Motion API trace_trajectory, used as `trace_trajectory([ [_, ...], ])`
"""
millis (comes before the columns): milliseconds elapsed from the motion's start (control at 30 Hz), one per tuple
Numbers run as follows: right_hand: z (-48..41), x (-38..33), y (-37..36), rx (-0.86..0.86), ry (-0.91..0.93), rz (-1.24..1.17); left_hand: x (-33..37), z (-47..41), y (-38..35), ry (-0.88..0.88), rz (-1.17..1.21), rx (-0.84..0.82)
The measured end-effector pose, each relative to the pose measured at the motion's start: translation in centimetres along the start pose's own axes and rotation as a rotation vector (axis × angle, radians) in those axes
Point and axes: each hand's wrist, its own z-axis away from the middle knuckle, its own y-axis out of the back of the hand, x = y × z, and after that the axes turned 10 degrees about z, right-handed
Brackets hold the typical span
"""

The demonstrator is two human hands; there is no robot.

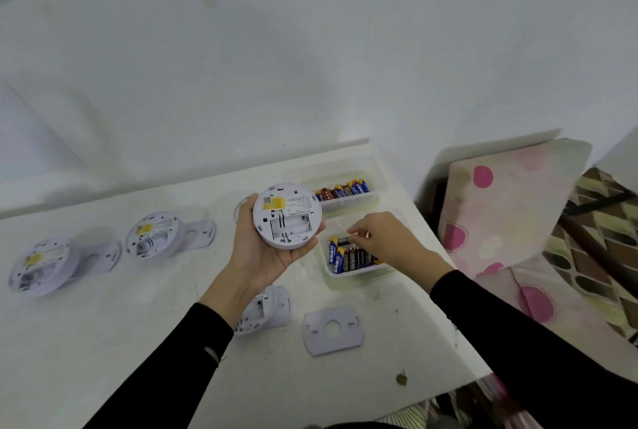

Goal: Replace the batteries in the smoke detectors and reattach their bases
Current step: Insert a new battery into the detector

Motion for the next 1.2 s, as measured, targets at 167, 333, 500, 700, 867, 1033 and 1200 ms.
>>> trace_trajectory([
  [167,-0.4,-0.2,0.2,-0.065,-0.001,0.032,-0.6,0.1,0.0,0.023,-0.015,0.005],
  [333,-0.7,0.1,-0.1,-0.068,0.020,0.089,-1.0,0.3,0.0,0.011,-0.013,0.009],
  [500,0.6,0.5,-0.1,0.090,0.059,0.041,-1.4,0.2,-0.1,-0.011,-0.006,0.014],
  [700,0.8,1.1,0.0,0.045,-0.024,0.035,-1.6,-0.3,-0.4,-0.023,-0.008,0.025],
  [867,-0.1,1.2,-0.1,-0.037,-0.057,0.060,-1.5,-0.7,-0.8,-0.028,-0.018,0.023],
  [1033,-0.8,1.2,-0.6,-0.062,-0.012,0.124,-1.1,-1.1,-0.6,-0.026,-0.025,0.027],
  [1200,0.4,1.3,0.0,0.028,-0.036,-0.142,-0.7,-1.3,-0.3,-0.031,-0.031,0.041],
])
